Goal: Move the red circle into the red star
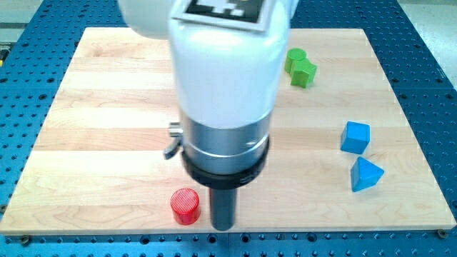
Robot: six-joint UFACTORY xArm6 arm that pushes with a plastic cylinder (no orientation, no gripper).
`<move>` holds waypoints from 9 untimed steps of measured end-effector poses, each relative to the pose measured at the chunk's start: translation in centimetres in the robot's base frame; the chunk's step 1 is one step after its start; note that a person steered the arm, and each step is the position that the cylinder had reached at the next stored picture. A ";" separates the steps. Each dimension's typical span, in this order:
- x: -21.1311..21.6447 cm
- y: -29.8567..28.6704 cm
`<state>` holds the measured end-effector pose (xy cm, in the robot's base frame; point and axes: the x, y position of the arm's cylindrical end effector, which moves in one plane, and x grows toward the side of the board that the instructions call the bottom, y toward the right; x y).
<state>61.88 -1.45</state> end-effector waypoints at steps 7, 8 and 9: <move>-10.0 -14.0; -5.3 -11.9; -7.2 -6.7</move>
<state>54.70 -8.16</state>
